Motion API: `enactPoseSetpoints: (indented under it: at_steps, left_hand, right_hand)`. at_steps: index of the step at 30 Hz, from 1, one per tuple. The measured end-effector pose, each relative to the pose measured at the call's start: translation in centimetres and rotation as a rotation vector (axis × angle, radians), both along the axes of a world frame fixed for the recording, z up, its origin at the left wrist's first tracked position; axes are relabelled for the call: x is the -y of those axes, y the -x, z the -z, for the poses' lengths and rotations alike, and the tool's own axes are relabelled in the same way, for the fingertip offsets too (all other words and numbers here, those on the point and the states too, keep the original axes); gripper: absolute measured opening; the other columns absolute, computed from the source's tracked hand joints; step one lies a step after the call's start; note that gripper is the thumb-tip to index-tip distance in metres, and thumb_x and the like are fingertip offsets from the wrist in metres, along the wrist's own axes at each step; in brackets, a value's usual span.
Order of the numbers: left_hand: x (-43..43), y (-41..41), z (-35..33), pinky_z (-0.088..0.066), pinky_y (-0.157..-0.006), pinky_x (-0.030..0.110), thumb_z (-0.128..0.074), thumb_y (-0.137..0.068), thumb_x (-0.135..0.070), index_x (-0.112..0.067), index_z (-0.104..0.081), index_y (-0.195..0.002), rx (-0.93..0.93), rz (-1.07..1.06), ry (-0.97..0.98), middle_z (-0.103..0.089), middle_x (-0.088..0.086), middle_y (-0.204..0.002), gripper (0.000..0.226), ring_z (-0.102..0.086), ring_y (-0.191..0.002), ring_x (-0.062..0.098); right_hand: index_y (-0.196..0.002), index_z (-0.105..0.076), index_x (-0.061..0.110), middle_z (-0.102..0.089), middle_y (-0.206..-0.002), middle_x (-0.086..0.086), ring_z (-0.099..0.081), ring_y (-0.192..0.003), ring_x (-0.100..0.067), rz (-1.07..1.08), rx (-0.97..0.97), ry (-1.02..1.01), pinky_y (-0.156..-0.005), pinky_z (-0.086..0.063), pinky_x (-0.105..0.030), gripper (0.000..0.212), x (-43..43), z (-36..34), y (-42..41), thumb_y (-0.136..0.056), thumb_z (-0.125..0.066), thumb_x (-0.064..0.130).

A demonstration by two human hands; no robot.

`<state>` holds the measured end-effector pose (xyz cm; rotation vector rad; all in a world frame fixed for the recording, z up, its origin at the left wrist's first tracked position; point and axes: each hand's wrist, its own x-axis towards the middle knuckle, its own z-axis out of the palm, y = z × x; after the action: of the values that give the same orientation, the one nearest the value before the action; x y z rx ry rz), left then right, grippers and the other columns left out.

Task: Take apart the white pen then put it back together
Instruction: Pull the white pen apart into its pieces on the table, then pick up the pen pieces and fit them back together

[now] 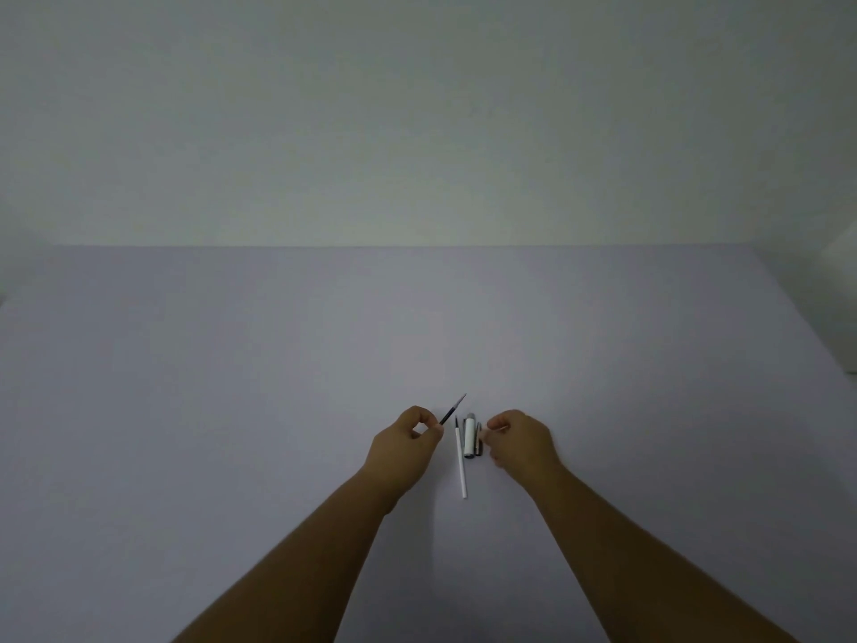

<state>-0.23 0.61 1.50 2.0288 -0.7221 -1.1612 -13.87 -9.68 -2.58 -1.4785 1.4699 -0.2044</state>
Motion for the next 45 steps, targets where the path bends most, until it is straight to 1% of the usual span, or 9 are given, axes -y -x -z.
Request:
enactPoseSetpoints:
  at_steps: [5,10,18,23,26,30,35,39,45]
  left_hand:
    - [0.3,0.5,0.0,-0.047,-0.069,0.03,-0.049,-0.094,-0.034,-0.026,-0.058,-0.09,-0.038,-0.029,0.003,-0.059,0.004,-0.086,0.012,-0.054,-0.076,0.02]
    - [0.8,1.3,0.0,-0.047,-0.069,0.03,-0.049,-0.094,-0.033,-0.023,-0.059,-0.093,-0.048,-0.03,0.011,-0.06,0.005,-0.084,0.014,-0.053,-0.074,0.019]
    - [0.9,1.6,-0.1,-0.048,-0.071,0.029,-0.05,-0.093,-0.038,-0.021,-0.06,-0.095,-0.027,0.0,0.007,-0.061,0.003,-0.087,0.019,-0.054,-0.076,0.019]
    - [0.3,0.6,0.2,-0.045,-0.066,0.026,-0.046,-0.094,-0.024,-0.023,-0.059,-0.094,-0.057,-0.062,-0.003,-0.058,0.003,-0.088,0.013,-0.053,-0.077,0.019]
    - [0.1,0.1,0.3,-0.045,-0.067,0.028,-0.046,-0.093,-0.018,-0.02,-0.059,-0.098,-0.069,-0.073,-0.008,-0.058,0.004,-0.089,0.014,-0.053,-0.078,0.02]
    - [-0.1,-0.3,0.7,-0.046,-0.07,0.028,-0.048,-0.093,-0.02,-0.022,-0.058,-0.098,-0.058,-0.063,-0.02,-0.058,0.002,-0.09,0.011,-0.054,-0.081,0.019]
    - [-0.3,-0.4,1.2,-0.048,-0.076,0.03,-0.054,-0.092,-0.023,-0.02,-0.06,-0.098,-0.062,-0.058,-0.026,-0.061,0.002,-0.094,0.009,-0.055,-0.083,0.019]
    - [-0.5,-0.6,1.4,-0.047,-0.073,0.028,-0.054,-0.092,-0.022,-0.02,-0.06,-0.1,-0.043,-0.04,-0.029,-0.061,0.002,-0.093,0.011,-0.055,-0.081,0.018]
    - [-0.6,-0.9,1.3,-0.045,-0.068,0.024,-0.054,-0.092,-0.024,-0.019,-0.06,-0.102,-0.007,-0.019,-0.03,-0.061,0.002,-0.093,0.013,-0.054,-0.08,0.017]
  right_hand:
    - [-0.083,-0.063,0.018,-0.063,-0.081,0.001,-0.061,-0.081,-0.022,0.001,0.079,0.054,-0.078,-0.053,-0.035,0.004,-0.3,-1.7,0.6,-0.086,-0.062,0.018]
    - [-0.081,-0.07,0.019,-0.059,-0.072,-0.002,-0.045,-0.057,-0.012,0.037,0.364,-0.166,-0.054,-0.039,-0.023,0.009,-0.6,-4.0,0.3,-0.087,-0.064,0.02]
    - [-0.079,-0.062,0.015,-0.064,-0.08,-0.002,-0.05,-0.062,-0.013,0.231,0.444,-0.202,-0.057,-0.042,-0.024,0.015,1.1,-4.8,-0.4,-0.092,-0.055,0.017]
    - [-0.059,-0.058,0.012,-0.064,-0.074,-0.014,-0.057,-0.064,-0.022,0.007,0.006,0.003,-0.07,-0.054,-0.042,0.03,2.6,-3.0,1.1,-0.089,-0.059,0.02]
    - [-0.056,-0.055,0.012,-0.062,-0.069,-0.012,-0.058,-0.066,-0.023,-0.146,-0.208,0.033,-0.073,-0.055,-0.038,0.034,1.9,-1.6,1.1,-0.086,-0.064,0.027]
    - [-0.047,-0.047,0.016,-0.048,-0.051,-0.002,-0.045,-0.048,-0.013,-0.195,-0.293,0.108,-0.05,-0.036,-0.024,0.045,1.4,-1.3,0.8,-0.087,-0.063,0.03]
    - [-0.052,-0.051,0.013,-0.049,-0.054,-0.003,-0.048,-0.053,-0.016,-0.18,-0.308,0.147,-0.057,-0.038,-0.025,0.041,1.2,-1.2,0.7,-0.087,-0.064,0.029]
    - [-0.049,-0.047,0.016,-0.043,-0.049,0.002,-0.04,-0.047,-0.009,-0.166,-0.318,0.174,-0.045,-0.03,-0.021,0.044,1.0,-0.8,0.7,-0.089,-0.061,0.031]
    - [-0.071,-0.059,0.007,-0.045,-0.053,0.003,-0.044,-0.053,-0.012,-0.114,-0.291,0.22,-0.048,-0.033,-0.026,0.032,0.5,-0.9,0.8,-0.092,-0.055,0.031]
